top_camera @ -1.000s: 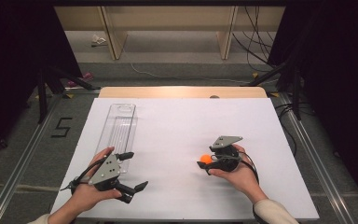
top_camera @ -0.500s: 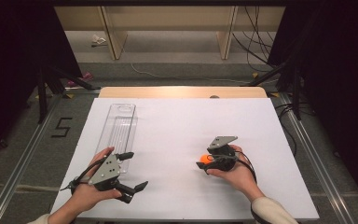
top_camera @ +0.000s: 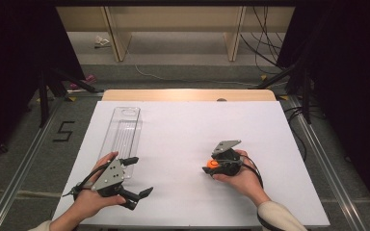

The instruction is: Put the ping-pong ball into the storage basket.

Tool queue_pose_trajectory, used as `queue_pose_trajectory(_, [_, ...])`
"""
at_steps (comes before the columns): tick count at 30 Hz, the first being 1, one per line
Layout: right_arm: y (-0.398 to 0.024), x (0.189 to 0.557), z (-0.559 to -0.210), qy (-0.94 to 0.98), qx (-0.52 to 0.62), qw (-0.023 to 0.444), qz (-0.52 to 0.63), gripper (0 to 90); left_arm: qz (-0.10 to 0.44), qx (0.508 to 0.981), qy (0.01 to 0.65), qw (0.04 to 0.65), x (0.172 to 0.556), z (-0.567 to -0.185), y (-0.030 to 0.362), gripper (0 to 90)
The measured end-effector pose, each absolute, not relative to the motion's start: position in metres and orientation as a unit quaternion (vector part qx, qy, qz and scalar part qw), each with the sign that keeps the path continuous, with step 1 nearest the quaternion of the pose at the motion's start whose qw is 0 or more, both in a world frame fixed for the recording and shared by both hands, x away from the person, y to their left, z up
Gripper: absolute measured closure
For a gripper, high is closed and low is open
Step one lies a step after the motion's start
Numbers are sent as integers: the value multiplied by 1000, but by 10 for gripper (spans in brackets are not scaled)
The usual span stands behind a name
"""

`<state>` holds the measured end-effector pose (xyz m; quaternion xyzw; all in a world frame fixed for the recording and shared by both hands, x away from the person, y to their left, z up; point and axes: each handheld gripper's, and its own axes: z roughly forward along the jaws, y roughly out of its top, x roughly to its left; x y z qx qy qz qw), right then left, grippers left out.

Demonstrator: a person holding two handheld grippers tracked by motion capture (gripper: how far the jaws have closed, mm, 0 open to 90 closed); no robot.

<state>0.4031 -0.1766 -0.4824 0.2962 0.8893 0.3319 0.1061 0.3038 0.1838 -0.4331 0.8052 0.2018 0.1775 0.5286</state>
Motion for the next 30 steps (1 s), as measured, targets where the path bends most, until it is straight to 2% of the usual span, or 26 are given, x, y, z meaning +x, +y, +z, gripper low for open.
queue_pose_trajectory(21, [-177,402,-482,894,291,103,325,508,177,805,201,529,304,-433,184,0])
queue_pose_trajectory(30, [-176,402,-481,894,288,106,326,511,177,805,200,529,304,-433,184,0])
